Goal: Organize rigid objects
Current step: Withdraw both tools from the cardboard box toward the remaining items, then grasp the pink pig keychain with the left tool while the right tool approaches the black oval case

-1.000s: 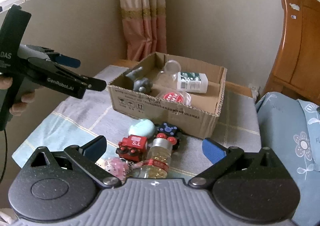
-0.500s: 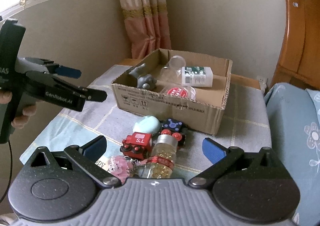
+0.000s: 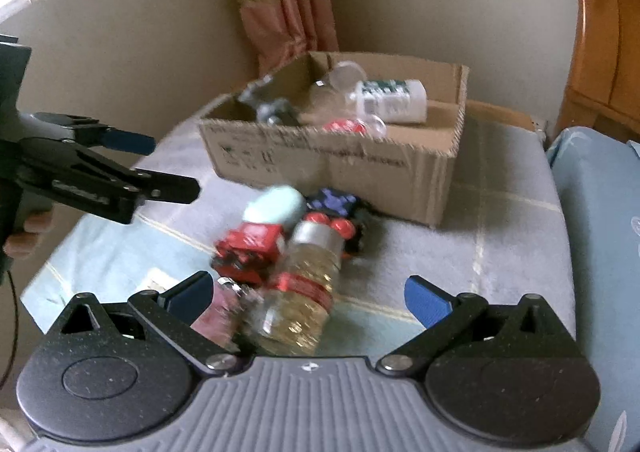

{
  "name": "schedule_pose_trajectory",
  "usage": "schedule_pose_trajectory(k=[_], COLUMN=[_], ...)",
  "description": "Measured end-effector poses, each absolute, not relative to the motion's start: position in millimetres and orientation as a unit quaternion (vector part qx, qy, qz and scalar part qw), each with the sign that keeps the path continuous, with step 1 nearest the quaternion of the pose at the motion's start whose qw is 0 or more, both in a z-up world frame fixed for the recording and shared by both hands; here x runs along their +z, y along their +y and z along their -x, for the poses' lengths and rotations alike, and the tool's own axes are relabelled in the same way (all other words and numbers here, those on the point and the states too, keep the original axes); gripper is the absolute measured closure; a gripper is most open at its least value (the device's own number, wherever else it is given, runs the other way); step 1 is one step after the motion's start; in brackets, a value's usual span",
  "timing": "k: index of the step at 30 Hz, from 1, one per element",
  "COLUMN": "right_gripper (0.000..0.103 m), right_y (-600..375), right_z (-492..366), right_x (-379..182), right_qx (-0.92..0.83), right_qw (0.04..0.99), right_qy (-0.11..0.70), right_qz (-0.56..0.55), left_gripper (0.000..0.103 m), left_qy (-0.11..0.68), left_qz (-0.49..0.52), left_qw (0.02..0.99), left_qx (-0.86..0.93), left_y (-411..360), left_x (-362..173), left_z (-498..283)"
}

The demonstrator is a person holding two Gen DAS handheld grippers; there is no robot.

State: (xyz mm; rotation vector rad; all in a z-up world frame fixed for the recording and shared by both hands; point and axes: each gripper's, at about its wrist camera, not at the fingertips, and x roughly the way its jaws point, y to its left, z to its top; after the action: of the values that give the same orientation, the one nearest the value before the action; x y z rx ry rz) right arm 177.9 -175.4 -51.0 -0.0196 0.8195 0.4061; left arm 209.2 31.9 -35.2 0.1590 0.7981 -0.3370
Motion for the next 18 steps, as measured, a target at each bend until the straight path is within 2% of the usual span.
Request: schedule_pose_trajectory(k=[11, 18], right_gripper=[0.000, 0.000], right_y=[-172.2, -143.5], right_z=[-141.2, -117.5], right_x=[-87.0, -101.9], right_qx=[0.239, 0.239], right_qw=[0.871, 0.881], right_qy=[0.427, 0.389], right_qz=[0.042, 0.123], left_gripper=[0.007, 0.007], left_qy=[0.392, 0.379], left_qz=[-0.091, -0.103], left_qw=[0.893, 0.896], left_qx=[-0.202, -0.208], left_y=[8.9, 6.9], left_x=[-58.5, -60.0], left_z=[-173.2, -157.5])
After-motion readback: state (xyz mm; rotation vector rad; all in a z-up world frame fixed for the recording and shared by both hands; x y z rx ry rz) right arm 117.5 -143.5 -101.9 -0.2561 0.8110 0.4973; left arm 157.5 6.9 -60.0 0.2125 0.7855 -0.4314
